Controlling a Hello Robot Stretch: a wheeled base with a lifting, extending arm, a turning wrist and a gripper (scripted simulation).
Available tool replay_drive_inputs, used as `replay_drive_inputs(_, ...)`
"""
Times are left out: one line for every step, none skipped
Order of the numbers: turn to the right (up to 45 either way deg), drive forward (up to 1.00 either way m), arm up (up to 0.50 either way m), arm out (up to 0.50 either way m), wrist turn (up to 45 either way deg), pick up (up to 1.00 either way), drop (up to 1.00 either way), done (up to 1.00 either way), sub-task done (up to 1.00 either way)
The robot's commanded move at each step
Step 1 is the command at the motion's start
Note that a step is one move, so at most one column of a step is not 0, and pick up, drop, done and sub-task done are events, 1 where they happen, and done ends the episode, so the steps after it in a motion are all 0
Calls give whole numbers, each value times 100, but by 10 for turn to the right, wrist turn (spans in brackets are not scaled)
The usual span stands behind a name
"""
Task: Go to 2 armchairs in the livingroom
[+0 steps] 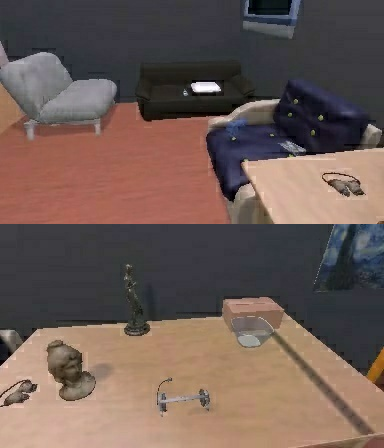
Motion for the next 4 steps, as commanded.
replay_drive_inputs(0, 30, 0, 0, 0, 0, 0, 0, 0)
replay_drive_inputs(300, 0, 0, 0, 0, 0, 0, 0, 0)
replay_drive_inputs(0, 0, 0, 0, 0, 0, 0, 0, 100)
replay_drive_inputs(-450, 0, 0, 0, 0, 0, 0, 0, 0)
